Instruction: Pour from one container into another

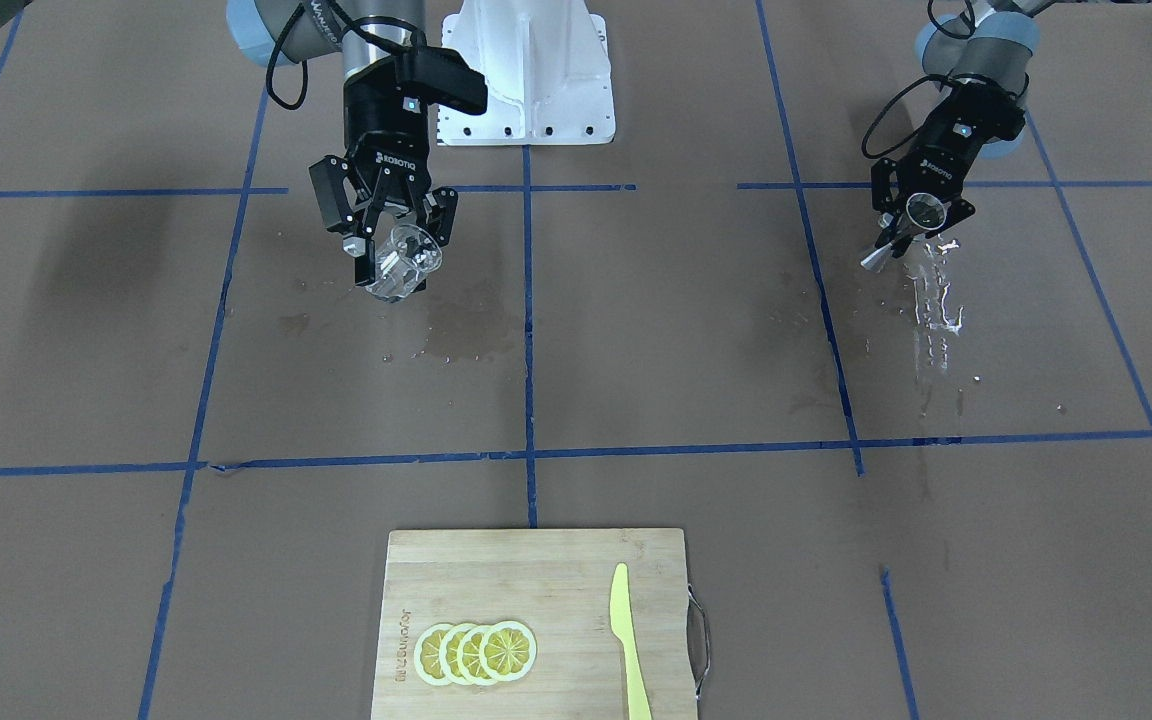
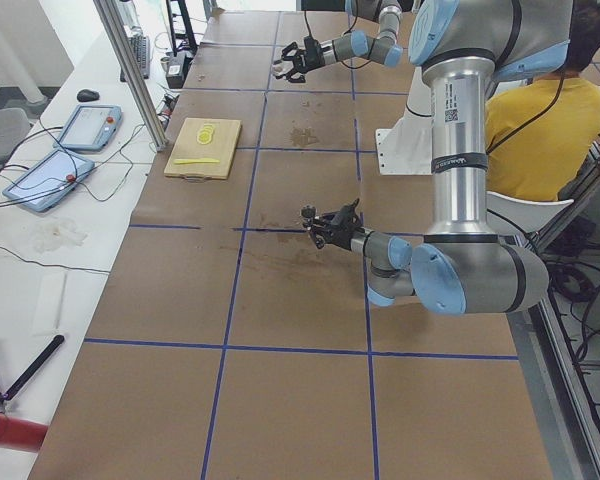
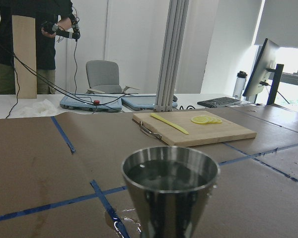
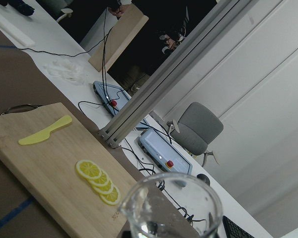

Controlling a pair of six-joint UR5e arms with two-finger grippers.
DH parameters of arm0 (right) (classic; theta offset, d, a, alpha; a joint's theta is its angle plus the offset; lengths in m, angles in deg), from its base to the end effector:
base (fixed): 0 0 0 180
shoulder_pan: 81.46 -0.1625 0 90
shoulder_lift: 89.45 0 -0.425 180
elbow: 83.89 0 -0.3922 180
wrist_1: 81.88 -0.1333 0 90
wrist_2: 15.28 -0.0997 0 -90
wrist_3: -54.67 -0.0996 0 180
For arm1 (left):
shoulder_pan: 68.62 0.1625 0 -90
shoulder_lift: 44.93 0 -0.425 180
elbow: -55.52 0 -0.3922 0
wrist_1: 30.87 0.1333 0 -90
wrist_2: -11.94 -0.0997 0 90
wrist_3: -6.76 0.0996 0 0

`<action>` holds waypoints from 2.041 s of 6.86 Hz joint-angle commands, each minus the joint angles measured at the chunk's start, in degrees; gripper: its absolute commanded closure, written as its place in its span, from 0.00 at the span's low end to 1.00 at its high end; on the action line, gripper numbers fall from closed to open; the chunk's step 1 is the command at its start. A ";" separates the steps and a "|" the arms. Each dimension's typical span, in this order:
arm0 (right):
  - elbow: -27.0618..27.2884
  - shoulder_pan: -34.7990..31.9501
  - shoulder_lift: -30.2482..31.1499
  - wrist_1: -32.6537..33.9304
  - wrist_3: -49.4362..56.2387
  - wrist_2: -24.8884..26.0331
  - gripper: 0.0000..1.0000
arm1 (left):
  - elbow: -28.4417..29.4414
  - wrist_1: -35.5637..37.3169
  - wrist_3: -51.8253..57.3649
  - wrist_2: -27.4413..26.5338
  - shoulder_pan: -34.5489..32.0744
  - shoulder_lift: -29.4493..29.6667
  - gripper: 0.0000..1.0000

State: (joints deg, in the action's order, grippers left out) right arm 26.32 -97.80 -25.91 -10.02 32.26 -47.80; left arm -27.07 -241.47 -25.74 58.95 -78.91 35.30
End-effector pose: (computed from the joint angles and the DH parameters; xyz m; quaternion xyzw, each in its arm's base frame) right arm -0.4661 -0.3631 0.1903 0.6161 -0.0779 -0.0878 0.7789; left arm 0.3087 -0.2606 0.5833 0.5957 0.4796 -0.0327 0.6435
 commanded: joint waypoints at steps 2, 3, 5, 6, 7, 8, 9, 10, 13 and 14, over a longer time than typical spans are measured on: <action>0.00 0.00 0.00 0.04 0.00 0.00 1.00 | 0.51 2.29 2.88 0.18 0.01 2.73 1.00; 0.00 0.00 0.00 0.04 0.09 0.00 1.00 | 0.59 2.74 2.88 0.18 0.01 2.74 1.00; 0.00 -0.09 0.09 0.04 0.09 0.00 1.00 | 0.59 3.62 1.84 0.45 -0.17 2.92 1.00; 0.00 -0.09 0.09 0.04 0.09 0.00 1.00 | 0.68 4.05 0.00 1.49 -0.60 3.00 1.00; 0.00 -0.09 0.18 0.04 0.09 0.00 1.00 | 0.68 5.45 -0.97 2.20 -0.78 3.00 1.00; 0.00 -0.09 0.26 0.04 0.09 0.00 1.00 | 0.68 5.64 -1.07 2.73 -1.13 3.00 1.00; 0.09 -0.09 0.35 -0.05 0.09 0.00 1.00 | 1.03 5.99 -3.59 2.82 -1.14 2.83 1.00; 0.09 -0.09 0.35 -0.05 0.09 0.00 1.00 | 1.29 7.38 -5.01 2.91 -1.75 2.92 1.00; 0.09 -0.09 0.35 -0.05 0.09 0.00 1.00 | 2.00 8.54 -5.82 3.00 -2.63 3.18 1.00; 0.00 -0.09 0.35 -0.05 0.09 0.00 1.00 | 2.61 8.54 -6.08 3.00 -2.63 3.70 1.00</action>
State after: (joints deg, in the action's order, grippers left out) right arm 26.40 -97.89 -25.56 -10.07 32.35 -47.80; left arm -24.98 -232.99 -31.56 61.94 -81.50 38.57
